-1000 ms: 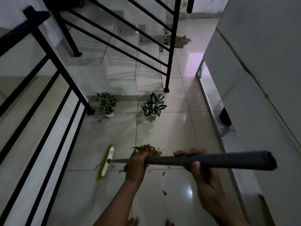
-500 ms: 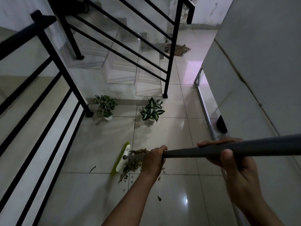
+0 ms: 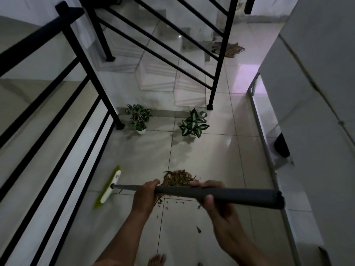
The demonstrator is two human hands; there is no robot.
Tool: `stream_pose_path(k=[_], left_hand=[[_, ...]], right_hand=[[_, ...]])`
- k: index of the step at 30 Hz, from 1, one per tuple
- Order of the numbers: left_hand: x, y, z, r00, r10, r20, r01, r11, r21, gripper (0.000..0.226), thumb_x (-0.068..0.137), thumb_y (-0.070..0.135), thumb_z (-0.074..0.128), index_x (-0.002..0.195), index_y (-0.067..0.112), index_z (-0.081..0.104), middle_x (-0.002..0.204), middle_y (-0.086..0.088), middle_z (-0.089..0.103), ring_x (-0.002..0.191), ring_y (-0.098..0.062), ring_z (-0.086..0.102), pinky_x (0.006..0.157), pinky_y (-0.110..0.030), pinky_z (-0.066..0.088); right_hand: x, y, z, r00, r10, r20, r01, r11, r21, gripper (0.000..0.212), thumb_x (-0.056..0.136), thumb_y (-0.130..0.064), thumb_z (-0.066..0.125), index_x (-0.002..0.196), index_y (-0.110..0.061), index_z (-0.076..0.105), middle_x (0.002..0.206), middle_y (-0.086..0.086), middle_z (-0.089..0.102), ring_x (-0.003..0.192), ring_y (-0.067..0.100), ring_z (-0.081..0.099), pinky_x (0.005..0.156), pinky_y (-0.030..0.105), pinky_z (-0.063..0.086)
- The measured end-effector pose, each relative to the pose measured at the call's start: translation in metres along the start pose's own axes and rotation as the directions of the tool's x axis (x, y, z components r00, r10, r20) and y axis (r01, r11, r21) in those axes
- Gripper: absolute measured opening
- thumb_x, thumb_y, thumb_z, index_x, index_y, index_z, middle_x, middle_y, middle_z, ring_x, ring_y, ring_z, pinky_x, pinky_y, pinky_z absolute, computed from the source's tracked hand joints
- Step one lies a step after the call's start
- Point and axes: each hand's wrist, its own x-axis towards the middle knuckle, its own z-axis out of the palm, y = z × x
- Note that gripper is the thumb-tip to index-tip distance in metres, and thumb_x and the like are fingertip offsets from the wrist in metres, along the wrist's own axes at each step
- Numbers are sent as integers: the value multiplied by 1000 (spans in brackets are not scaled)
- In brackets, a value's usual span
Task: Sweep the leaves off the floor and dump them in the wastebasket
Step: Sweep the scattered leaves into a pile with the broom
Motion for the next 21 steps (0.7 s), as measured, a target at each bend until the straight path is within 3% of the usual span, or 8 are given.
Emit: stream_pose_path(k=[4,9,13,16,21], left_hand=[[5,-22,14,996,-49,75,50,999,-8,27,84,-2,53,107,10,62,103,-16,67,97,-29,62,81,-33,46],[0,14,28,999,5,41,-1,994,-113,31,83,-4,52,108,10,64,102,-12,67,96,-28,63,81,-30,47],[1,59,28,995,89,35,-83,986,-147,30,84,2,52,108,18,63,103,-7,68,97,-23,62,81,-28,46],[1,88,22,984,168,57,-160,980,-118,27,87,3,49,106,17,62,100,-7,68,92,-20,61,71,-22,39],[-6,117,12,967,255,6,-253,962,-100,17,86,3,49,93,14,59,82,-9,67,76,-25,62,63,-31,43]], right_hand=[[4,14,9,996,68,65,-61,993,-97,39,67,-73,51,91,-43,53,110,-14,61,112,6,54,104,39,39],[-1,-2,-11,997,28,-66,-34,995,-99,41,64,-73,56,87,-39,56,104,1,64,107,16,59,100,45,42],[0,-38,-36,992,-66,-110,49,988,-146,40,58,-77,56,80,-44,58,100,-1,66,98,14,62,88,32,52],[1,-65,-50,985,-137,-104,115,974,-197,38,57,-79,55,77,-47,61,99,-6,65,94,10,63,78,22,54],[-4,-97,-67,963,-255,-90,227,942,-247,31,65,-73,54,83,-48,60,95,-10,68,95,14,64,79,25,55]])
